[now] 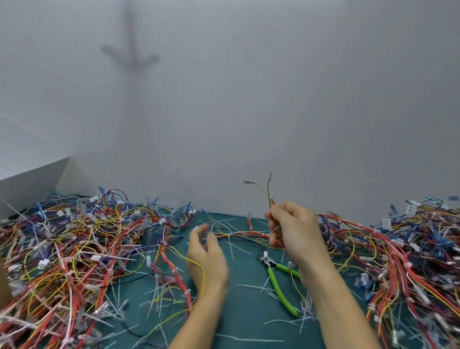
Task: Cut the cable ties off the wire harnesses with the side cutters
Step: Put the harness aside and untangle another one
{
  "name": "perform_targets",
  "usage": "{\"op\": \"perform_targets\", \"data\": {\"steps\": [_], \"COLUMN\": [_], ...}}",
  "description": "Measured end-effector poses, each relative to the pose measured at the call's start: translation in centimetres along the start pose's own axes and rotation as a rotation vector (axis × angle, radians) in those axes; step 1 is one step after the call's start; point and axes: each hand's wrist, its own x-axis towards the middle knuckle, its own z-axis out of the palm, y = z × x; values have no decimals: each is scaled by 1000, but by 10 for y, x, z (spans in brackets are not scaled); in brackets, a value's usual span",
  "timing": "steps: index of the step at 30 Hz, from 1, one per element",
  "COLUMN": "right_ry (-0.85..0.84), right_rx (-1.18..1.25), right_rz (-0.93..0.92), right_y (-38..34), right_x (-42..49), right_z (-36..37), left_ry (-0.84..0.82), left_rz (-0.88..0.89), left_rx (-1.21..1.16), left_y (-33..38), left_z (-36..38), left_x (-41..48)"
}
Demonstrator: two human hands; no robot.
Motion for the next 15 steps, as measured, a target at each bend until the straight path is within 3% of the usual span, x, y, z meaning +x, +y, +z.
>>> {"op": "perform_targets", "data": {"steps": [7, 12, 15], "right_ry": [-10, -207, -273], "right_rx": [-82, -196, -336], "right_rz": [19, 84, 65], "right_y": [6, 10, 13], "right_x": [2, -2, -4], "right_z": [0, -1, 4], "left_ry": [-297, -393, -475], "left_rz": [285, 107, 30], "left_rx": [322, 65, 171], "left_y": [8, 19, 20], "left_z": [-94, -118, -94], "left_x": [74, 98, 93]}}
